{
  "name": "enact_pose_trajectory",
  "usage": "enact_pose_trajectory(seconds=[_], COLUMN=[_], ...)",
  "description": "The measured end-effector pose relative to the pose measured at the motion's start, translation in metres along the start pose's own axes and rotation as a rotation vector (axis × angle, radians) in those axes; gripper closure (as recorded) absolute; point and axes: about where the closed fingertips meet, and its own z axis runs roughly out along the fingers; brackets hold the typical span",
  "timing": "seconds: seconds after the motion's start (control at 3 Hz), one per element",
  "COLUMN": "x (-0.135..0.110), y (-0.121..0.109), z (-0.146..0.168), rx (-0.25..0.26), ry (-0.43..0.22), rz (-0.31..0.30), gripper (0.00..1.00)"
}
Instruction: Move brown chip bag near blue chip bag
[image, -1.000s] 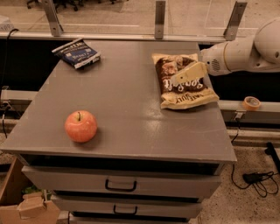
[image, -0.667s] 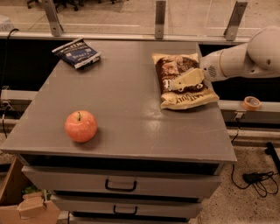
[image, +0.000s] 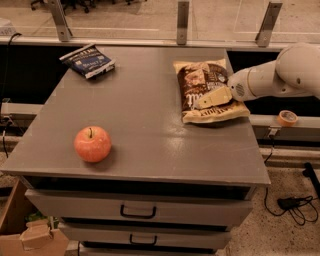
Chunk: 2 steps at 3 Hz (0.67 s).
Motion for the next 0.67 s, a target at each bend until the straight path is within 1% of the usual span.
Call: enact_pose_trajectory(seconds=[0.33, 0.67], x=[-0.0027, -0.0061], y=[-0.0003, -0.0003], z=[-0.0020, -0.0046], rx=[0.005, 0.005], ry=[-0.006, -0.007], rz=[-0.004, -0.005], gripper=[0.40, 0.72])
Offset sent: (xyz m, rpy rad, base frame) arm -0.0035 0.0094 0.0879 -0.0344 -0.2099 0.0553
